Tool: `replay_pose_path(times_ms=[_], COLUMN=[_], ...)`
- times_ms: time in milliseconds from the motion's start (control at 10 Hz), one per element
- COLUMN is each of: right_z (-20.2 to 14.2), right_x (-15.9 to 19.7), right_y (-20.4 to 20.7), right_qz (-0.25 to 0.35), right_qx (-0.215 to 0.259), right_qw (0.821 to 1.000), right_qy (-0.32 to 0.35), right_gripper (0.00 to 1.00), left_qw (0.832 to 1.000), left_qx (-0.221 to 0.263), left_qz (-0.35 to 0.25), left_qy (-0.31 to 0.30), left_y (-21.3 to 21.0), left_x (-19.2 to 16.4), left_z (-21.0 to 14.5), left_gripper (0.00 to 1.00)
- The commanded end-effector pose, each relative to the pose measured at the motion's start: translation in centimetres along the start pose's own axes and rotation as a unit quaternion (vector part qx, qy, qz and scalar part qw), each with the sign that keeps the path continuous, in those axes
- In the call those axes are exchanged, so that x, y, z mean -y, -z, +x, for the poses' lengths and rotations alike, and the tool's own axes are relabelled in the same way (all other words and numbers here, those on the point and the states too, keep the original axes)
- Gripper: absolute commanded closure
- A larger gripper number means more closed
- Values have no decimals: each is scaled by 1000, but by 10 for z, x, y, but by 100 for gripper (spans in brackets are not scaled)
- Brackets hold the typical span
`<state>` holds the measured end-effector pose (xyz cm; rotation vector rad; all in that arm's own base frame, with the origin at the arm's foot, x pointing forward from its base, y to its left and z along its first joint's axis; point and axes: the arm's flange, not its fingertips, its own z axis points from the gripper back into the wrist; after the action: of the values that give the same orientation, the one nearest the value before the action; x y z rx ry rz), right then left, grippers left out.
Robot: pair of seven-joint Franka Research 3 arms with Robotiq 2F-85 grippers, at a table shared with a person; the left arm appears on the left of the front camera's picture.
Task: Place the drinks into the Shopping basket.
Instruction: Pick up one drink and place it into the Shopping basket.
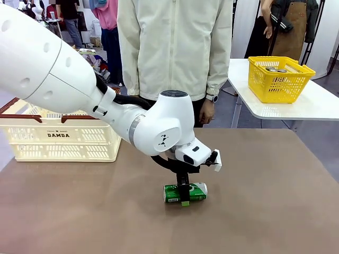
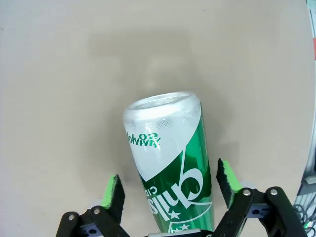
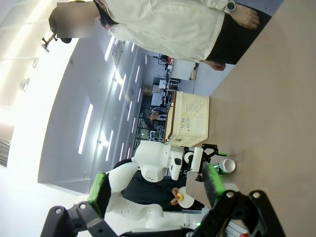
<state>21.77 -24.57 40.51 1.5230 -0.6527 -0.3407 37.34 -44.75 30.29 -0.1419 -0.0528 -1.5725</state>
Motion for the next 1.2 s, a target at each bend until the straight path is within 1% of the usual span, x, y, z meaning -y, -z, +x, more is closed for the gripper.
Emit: replay_pose_path(times_ms=[0,100,200,300,500,600,800,900,1000,1100], right_z=[2,2,2,2,2,2,2,2,2,2], right_x=[-5,-5,-5,-5,-5,-5,-5,-5,-5,-5], right_y=[0,0,0,0,0,0,0,0,0,0], right_qz=[4,4,4,4,4,4,4,4,4,4], right_qx=[1,1,1,1,1,1,1,1,1,1], right_qw=[1000,1000,1000,1000,1000,1000,1000,1000,1000,1000], right_qy=[1,1,1,1,1,1,1,1,1,1], right_gripper=[0,0,0,0,0,0,0,0,0,0], left_qw=[1000,1000,1000,999,1000,999,999,998,998,998], left_qx=[-10,-15,-17,-14,-19,-19,-18,-20,-25,-25], left_qz=[6,9,8,21,13,22,17,38,47,46], left_qy=[-7,-5,-4,-19,-16,-25,-20,-37,-36,-23], left_y=[-4,-4,-5,-5,-5,-7,-11,-34,-71,-110], left_x=[0,1,2,2,2,0,1,3,10,18], left_z=[3,4,5,4,4,5,4,1,-1,-1], left_gripper=[89,100,100,100,100,100,100,100,100,100])
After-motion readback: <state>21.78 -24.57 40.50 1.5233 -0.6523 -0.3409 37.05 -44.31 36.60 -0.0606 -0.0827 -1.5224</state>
